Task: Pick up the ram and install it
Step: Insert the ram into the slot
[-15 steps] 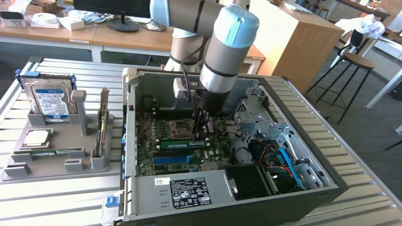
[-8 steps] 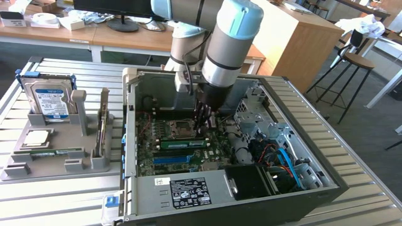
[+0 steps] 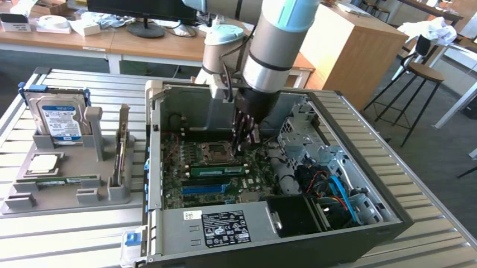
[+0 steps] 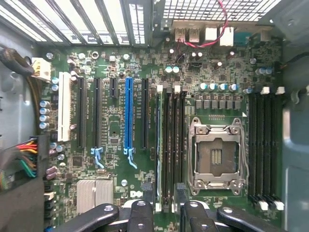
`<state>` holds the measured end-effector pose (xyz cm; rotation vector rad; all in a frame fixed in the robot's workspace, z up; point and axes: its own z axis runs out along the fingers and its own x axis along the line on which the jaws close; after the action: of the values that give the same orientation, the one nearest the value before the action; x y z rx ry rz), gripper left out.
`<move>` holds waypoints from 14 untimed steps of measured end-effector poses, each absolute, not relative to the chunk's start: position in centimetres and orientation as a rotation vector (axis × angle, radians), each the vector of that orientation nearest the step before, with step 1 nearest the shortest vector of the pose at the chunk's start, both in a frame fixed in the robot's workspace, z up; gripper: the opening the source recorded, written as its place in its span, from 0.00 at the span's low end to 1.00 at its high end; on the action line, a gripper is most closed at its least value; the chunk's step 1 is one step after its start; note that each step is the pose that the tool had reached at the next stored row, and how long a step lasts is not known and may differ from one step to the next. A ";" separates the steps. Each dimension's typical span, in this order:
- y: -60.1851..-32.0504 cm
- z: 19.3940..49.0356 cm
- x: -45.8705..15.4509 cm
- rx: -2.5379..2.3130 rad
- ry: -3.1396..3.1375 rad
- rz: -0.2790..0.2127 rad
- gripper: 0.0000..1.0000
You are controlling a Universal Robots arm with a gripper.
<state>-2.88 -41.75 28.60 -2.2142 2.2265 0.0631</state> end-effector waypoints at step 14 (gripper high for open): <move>-41.7 33.1 -2.8 -2.214 2.226 0.063 0.31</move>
<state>-2.81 -41.74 33.07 -2.2143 2.2264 0.0631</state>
